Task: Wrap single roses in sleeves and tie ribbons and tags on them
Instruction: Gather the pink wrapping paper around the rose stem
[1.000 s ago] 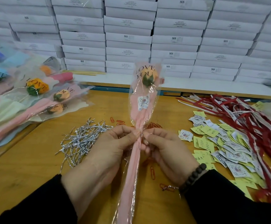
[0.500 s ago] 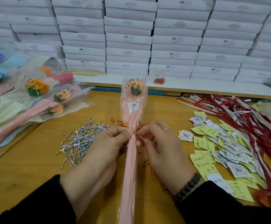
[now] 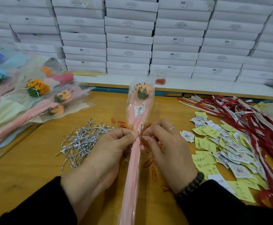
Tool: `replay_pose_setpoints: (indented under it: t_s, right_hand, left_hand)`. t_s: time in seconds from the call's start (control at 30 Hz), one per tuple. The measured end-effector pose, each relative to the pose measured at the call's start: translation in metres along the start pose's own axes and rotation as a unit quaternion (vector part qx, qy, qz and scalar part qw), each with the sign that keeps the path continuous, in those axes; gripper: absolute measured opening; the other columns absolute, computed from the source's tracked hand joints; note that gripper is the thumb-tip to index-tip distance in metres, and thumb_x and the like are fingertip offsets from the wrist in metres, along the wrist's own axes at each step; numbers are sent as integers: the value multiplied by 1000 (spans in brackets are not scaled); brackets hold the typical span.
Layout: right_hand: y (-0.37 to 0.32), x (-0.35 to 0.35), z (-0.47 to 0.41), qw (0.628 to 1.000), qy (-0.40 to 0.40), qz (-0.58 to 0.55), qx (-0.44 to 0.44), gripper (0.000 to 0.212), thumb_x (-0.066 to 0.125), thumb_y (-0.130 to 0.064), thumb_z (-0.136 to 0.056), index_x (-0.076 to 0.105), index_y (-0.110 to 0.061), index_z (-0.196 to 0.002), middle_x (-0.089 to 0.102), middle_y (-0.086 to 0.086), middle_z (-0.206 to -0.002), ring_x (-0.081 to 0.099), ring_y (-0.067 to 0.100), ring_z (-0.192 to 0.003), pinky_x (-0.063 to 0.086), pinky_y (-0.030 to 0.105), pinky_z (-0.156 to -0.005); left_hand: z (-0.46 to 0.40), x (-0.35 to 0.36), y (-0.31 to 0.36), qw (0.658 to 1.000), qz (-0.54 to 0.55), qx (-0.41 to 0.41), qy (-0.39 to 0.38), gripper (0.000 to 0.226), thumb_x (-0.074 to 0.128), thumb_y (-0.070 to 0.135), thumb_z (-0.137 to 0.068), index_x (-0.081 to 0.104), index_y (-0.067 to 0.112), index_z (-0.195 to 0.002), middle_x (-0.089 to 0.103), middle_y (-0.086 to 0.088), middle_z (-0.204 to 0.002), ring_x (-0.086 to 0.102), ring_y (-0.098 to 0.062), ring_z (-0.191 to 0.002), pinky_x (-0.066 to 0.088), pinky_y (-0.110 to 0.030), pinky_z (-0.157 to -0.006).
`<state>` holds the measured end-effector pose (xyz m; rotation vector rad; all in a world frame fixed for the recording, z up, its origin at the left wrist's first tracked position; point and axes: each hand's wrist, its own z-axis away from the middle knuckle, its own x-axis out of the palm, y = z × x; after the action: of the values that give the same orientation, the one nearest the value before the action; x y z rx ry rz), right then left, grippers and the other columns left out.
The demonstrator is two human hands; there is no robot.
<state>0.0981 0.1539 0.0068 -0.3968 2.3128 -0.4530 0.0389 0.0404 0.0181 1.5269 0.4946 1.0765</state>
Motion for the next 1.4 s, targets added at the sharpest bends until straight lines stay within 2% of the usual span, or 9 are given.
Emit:
replay_pose_setpoints:
  t_s: [0.13,0.27,0.4,0.6,0.83,0.97,1.17,1.3,1.4]
  right_hand:
    - [1,1,-3,977,-74,-131,150,16,55,-15,-91,55,-22,-77,55,-13,-74,52,1,-64,40,13,-60]
    - [-1,0,-8,827,-121,-426,346,25,47,-6,-94,55,-9,-70,54,-3,-49,46,5,-40,35,16,-43]
    - [-5,2,-10,699,-128,-545,444,29,41,-1,-93,52,-5,-67,48,2,-47,40,8,-35,28,20,-41]
    - [-10,3,-8,654,-139,-566,482,31,35,-6,-94,49,-6,-66,42,1,-45,36,8,-32,26,18,-36]
    - [-15,5,-8,686,-232,-515,459,28,35,-12,-92,45,-10,-66,38,6,-55,34,11,-34,23,21,-38]
    - [-11,2,-6,789,-233,-401,402,26,45,-20,-95,55,-10,-73,46,3,-51,39,10,-36,27,20,-37]
    - [-8,3,-5,891,-127,-283,331,10,57,-4,-86,58,-11,-78,54,-5,-53,44,3,-35,37,15,-38]
    - [-5,5,-7,916,-58,-262,297,14,57,-17,-89,60,-20,-76,59,-6,-67,51,6,-55,43,23,-54]
    - [-3,3,-7,908,-64,-308,276,27,58,-26,-89,65,-20,-64,59,-8,-55,49,1,-51,40,22,-58]
  left_hand:
    - [1,0,-1,1000,-21,9,-11,17,62,16,-66,61,2,-77,62,-10,-56,55,-15,-48,46,-22,-51]
    - [0,1,-2,999,-20,24,-22,17,64,13,-66,62,1,-79,62,-14,-64,55,-22,-52,49,-29,-58]
    - [2,3,-3,999,-4,26,-36,16,62,10,-68,60,-2,-79,57,-19,-63,55,-25,-47,53,-31,-50]
    - [4,5,-2,998,20,6,-59,30,61,10,-70,57,-10,-93,57,-16,-57,54,-25,-38,52,-32,-41]
    - [3,1,0,999,16,-3,-40,22,60,12,-75,55,-3,-89,66,-10,-64,50,-23,-33,49,-30,-36]
    - [0,0,-1,1000,-1,19,-21,15,61,13,-71,57,1,-80,65,-11,-66,52,-23,-46,49,-28,-46]
    - [-4,-3,-2,1000,-7,25,14,9,62,11,-69,60,3,-73,64,-16,-69,54,-23,-58,51,-24,-50]
    - [-4,-4,-2,999,3,27,20,9,61,5,-72,59,-2,-76,63,-14,-60,61,-18,-48,52,-22,-46]
    - [-2,0,-4,1000,-5,26,7,12,63,7,-64,61,-2,-72,63,-15,-58,60,-19,-44,52,-22,-44]
